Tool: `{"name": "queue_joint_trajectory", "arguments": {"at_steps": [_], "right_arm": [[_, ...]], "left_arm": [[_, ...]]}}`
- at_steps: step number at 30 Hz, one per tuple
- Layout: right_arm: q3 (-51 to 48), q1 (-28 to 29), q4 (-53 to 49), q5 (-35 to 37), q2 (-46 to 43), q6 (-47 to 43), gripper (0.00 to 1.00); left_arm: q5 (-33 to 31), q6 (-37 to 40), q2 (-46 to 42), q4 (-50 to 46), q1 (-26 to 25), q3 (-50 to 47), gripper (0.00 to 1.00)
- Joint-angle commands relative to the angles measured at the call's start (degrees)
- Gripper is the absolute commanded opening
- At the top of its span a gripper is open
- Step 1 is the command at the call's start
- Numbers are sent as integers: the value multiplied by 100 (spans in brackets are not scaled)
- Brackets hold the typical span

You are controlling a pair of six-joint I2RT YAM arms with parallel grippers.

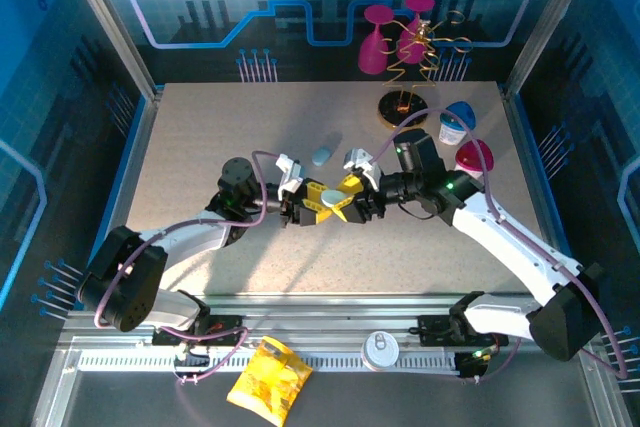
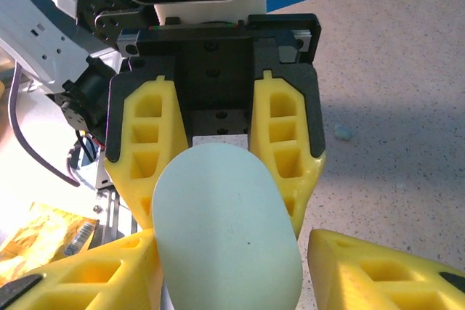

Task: Insert wireless bluetooth earbuds into charging case

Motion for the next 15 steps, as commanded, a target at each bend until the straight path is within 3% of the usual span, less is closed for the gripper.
{"name": "queue_joint_trajectory", "arguments": {"at_steps": [1, 15], "right_arm": [[-33, -287, 525, 251, -173, 414, 52], [73, -379, 401, 189, -128, 322, 52]], "left_arm": [[401, 264, -203, -7, -45, 84, 28], [394, 320, -233, 10, -46, 66, 30]]}}
